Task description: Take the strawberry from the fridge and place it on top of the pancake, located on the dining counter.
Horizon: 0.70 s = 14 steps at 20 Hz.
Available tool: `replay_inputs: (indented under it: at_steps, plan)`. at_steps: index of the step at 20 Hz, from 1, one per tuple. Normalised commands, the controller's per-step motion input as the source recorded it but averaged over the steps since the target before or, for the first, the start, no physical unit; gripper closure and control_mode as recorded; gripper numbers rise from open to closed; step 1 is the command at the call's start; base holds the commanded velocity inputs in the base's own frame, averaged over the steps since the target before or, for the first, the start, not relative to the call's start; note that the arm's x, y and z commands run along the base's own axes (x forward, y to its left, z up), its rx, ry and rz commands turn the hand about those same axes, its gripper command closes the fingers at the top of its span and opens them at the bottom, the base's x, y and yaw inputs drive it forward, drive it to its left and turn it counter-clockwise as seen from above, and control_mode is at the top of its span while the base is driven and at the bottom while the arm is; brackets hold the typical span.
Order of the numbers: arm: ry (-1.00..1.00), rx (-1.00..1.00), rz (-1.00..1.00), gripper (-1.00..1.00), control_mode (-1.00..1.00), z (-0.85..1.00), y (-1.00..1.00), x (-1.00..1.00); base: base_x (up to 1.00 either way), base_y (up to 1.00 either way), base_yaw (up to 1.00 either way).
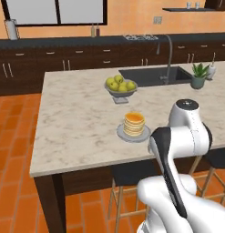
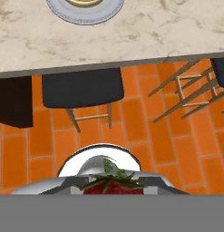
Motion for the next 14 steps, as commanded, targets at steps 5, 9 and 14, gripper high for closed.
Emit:
replay_inputs:
  at_steps: [5,9,14]
  plan:
    - [0.0,0.0,0.0,1.0,1.0,0.0,0.0,0.0,0.69,0.0,-0.03]
    - [0.0,0.0,0.0,1.0,1.0,0.0,0.0,0.0,0.59,0.06,-0.03]
    - [0.0,0.0,0.0,1.0,-1.0,0.0,0.01,0.14,0.43,0.03,0.0]
